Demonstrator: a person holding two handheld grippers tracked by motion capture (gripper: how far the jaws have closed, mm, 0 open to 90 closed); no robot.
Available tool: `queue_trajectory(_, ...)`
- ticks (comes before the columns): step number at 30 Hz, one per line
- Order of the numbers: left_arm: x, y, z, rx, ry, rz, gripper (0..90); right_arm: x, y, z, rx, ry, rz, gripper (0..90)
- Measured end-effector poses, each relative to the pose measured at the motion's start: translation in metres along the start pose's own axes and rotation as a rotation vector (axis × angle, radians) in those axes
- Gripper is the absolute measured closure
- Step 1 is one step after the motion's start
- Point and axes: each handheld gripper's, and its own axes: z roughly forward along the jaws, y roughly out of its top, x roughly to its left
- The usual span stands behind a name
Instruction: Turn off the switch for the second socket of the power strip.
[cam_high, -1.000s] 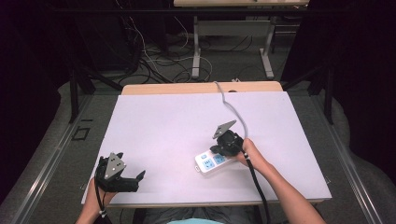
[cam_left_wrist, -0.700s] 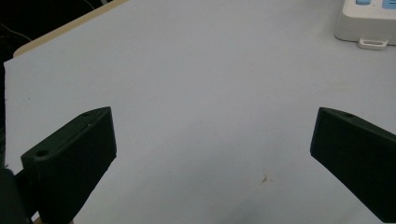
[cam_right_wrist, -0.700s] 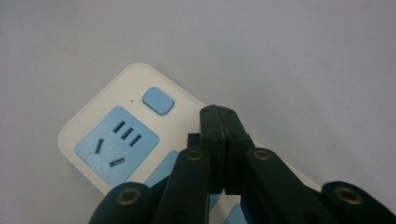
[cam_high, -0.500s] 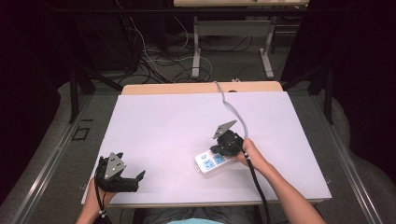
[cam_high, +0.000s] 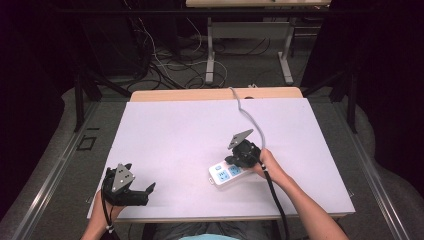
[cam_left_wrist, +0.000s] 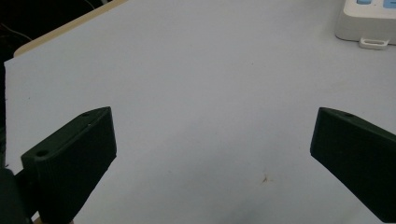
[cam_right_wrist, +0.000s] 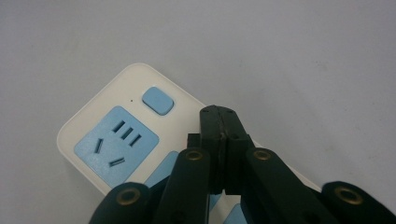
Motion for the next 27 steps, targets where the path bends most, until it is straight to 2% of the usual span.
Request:
queue_trajectory(5, 0.000, 0.000, 0.000, 0.000, 0.001, -0.002, 0.2, 0.001, 0.000, 0.000, 0.005, -0.013, 0.005, 90.0)
queue_trajectory(8, 0.000, 0.000, 0.000, 0.000, 0.000, 0.001, 0.3, 0.002, 0.000, 0.001, -0.002, 0.006, 0.009, 90.0)
queue_trajectory(12, 0.000, 0.000, 0.000, -0.001, -0.004, -0.002, 0.2, 0.009, 0.004, 0.002, 0.018, -0.029, -0.043, 90.0)
queue_trajectory(13, 0.000, 0.000, 0.000, -0.001, -0.004, -0.002, 0.2, 0.010, 0.004, 0.002, 0.003, -0.025, -0.033, 90.0)
queue_trajectory(17, 0.000, 0.000, 0.000, -0.007, 0.003, 0.002, 0.2, 0.012, 0.006, 0.002, 0.007, -0.020, -0.065, 90.0)
queue_trajectory(27, 0.000, 0.000, 0.000, -0.008, 0.002, 0.002, 0.2, 0.013, 0.007, 0.003, 0.014, -0.026, -0.070, 90.0)
